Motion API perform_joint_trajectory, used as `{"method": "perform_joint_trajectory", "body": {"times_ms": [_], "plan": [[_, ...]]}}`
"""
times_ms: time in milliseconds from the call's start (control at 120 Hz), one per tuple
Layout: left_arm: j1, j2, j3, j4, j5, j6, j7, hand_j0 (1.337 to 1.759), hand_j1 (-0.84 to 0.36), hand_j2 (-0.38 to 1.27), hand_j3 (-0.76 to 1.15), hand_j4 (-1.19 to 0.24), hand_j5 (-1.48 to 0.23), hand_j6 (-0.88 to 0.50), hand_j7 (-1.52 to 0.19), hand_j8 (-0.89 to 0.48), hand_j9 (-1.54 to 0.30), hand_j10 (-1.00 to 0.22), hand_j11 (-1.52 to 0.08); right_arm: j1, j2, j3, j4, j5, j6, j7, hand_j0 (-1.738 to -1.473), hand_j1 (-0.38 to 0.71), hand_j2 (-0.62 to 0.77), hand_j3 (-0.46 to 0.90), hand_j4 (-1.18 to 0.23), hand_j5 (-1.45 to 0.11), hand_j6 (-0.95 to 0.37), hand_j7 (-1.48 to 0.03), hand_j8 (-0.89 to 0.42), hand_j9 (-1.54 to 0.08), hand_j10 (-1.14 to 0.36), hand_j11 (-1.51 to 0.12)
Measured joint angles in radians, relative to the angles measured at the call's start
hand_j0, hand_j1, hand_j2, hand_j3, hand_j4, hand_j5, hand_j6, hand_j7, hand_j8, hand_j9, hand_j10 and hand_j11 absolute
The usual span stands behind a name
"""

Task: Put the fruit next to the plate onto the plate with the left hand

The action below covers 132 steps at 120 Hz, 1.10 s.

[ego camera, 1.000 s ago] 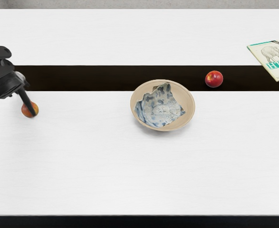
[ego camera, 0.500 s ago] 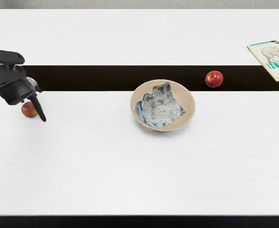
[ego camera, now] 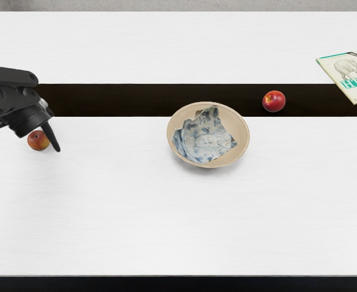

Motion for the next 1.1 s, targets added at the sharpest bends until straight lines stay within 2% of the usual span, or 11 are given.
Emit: {"method": "perform_joint_trajectory", "body": {"times_ms": [950, 1100], "plan": [[0.013, 0.018, 0.047, -0.017, -0.011, 0.022, 0.000, 1.658, 0.03, 0.05, 0.00, -0.27, -0.35, -0.27, -0.35, -0.27, -0.35, -0.27, -0.35, 0.000, 0.000, 0.000, 0.000, 0.000, 0.000, 0.000, -1.658, -0.32, 0.00, 0.00, -0.02, -0.03, -0.02, -0.03, -0.02, -0.03, -0.02, -0.03], [0.013, 0.018, 0.047, -0.017, -0.017, 0.022, 0.000, 1.658, -0.01, 0.06, 0.00, -0.30, -0.39, -0.30, -0.39, -0.30, -0.39, -0.30, -0.39, 0.000, 0.000, 0.000, 0.000, 0.000, 0.000, 0.000, -1.658, -0.32, 0.00, 0.00, -0.02, -0.03, -0.02, -0.03, -0.02, -0.03, -0.02, -0.03]]}}
